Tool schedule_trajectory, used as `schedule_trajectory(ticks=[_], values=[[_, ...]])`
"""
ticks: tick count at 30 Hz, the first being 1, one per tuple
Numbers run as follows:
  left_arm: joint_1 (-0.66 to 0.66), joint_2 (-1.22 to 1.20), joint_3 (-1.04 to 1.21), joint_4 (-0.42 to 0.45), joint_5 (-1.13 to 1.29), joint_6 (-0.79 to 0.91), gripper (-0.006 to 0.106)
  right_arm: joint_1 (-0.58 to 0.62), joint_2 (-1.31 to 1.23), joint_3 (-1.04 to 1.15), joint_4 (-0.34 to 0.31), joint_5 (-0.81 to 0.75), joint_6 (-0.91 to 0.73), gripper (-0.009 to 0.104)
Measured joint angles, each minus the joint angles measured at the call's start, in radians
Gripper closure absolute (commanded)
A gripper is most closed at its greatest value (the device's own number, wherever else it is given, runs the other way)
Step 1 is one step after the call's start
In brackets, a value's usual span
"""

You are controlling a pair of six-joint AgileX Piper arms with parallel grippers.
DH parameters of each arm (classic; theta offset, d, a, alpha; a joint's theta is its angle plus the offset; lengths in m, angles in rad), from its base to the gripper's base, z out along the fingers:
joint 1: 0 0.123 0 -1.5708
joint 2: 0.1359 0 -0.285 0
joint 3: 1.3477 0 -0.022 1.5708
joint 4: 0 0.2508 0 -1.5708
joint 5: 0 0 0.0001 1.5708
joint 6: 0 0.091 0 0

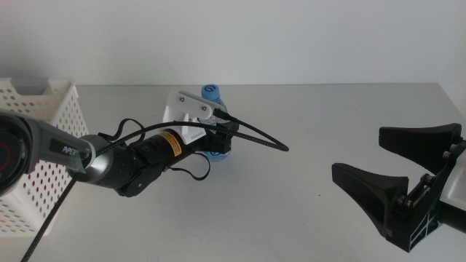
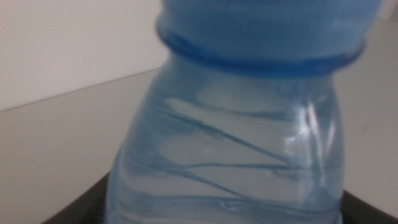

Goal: Use arms to grab the bottles and put them into the dustbin to the left of the table.

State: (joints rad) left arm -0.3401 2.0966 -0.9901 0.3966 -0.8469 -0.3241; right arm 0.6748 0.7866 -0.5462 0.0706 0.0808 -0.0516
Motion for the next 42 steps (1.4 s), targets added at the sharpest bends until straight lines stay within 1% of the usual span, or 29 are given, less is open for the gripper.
schedule_trajectory(ticks=[2, 3, 4, 5, 9, 13, 15, 18, 22, 25, 29, 31, 34, 35, 36, 37, 38, 39, 42], values=[[0.0, 0.0, 0.0, 0.002, -0.005, 0.0, 0.052, 0.0, 0.0, 0.0, 0.0, 0.0, 0.0, 0.02], [-0.001, 0.0, 0.0, 0.002, -0.006, 0.0, 0.064, 0.0, 0.0, 0.0, 0.0, 0.0, 0.0, 0.02], [-0.001, 0.0, 0.0, 0.002, -0.007, -0.003, 0.099, 0.0, 0.0, 0.0, 0.0, 0.0, 0.0, 0.02], [-0.001, -0.002, 0.001, 0.002, -0.007, -0.004, 0.102, 0.0, 0.0, 0.0, 0.0, 0.0, 0.0, 0.02], [-0.001, -0.048, 0.034, 0.009, 0.052, -0.005, 0.102, 0.0, 0.0, 0.0, 0.0, 0.0, 0.0, 0.02], [-0.001, -0.169, 0.039, 0.041, 0.297, -0.01, 0.102, 0.0, 0.0, 0.0, 0.0, 0.0, 0.0, 0.02], [-0.001, -0.234, 0.028, 0.055, 0.413, -0.039, 0.102, 0.0, 0.0, 0.0, 0.0, 0.0, 0.0, 0.02], [0.0, -0.337, -0.013, 0.093, 0.574, -0.139, 0.102, 0.0, 0.0, 0.0, 0.0, 0.0, 0.0, 0.02], [0.0, -0.433, -0.096, 0.181, 0.791, -0.276, 0.102, 0.0, 0.0, 0.0, 0.0, 0.0, 0.0, 0.02], [0.0, -0.483, -0.168, 0.234, 0.947, -0.331, 0.102, 0.0, 0.0, 0.0, -0.001, 0.0, 0.0, 0.02], [0.0, -0.516, -0.246, 0.231, 1.123, -0.344, 0.102, 0.0, 0.0, 0.0, -0.001, 0.0, 0.0, 0.02], [0.0, -0.527, -0.278, 0.19, 1.197, -0.32, 0.102, 0.0, 0.0, 0.0, -0.001, 0.0, 0.0, 0.02], [0.011, -0.545, -0.325, 0.067, 1.325, -0.187, 0.102, 0.0, 0.0, 0.0, -0.001, 0.0, 0.0, 0.02], [0.021, -0.552, -0.339, 0.005, 1.364, -0.114, 0.102, 0.0, 0.0, 0.0, -0.001, 0.0, 0.0, 0.02], [0.035, -0.559, -0.352, -0.083, 1.401, -0.031, 0.102, 0.0, 0.0, 0.0, -0.001, 0.0, 0.0, 0.02], [0.053, -0.562, -0.365, -0.148, 1.437, 0.04, 0.102, 0.0, 0.0, 0.0, -0.001, 0.0, 0.0, 0.02], [0.076, -0.567, -0.379, -0.231, 1.473, 0.132, 0.102, 0.0, 0.0, 0.0, -0.001, 0.0, 0.0, 0.02], [0.103, -0.57, -0.393, -0.314, 1.514, 0.225, 0.102, 0.0, 0.0, 0.0, -0.001, 0.0, 0.0, 0.02], [0.199, -0.573, -0.429, -0.52, 1.65, 0.457, 0.102, 0.0, 0.0, 0.0, -0.001, 0.0, 0.0, 0.02]])
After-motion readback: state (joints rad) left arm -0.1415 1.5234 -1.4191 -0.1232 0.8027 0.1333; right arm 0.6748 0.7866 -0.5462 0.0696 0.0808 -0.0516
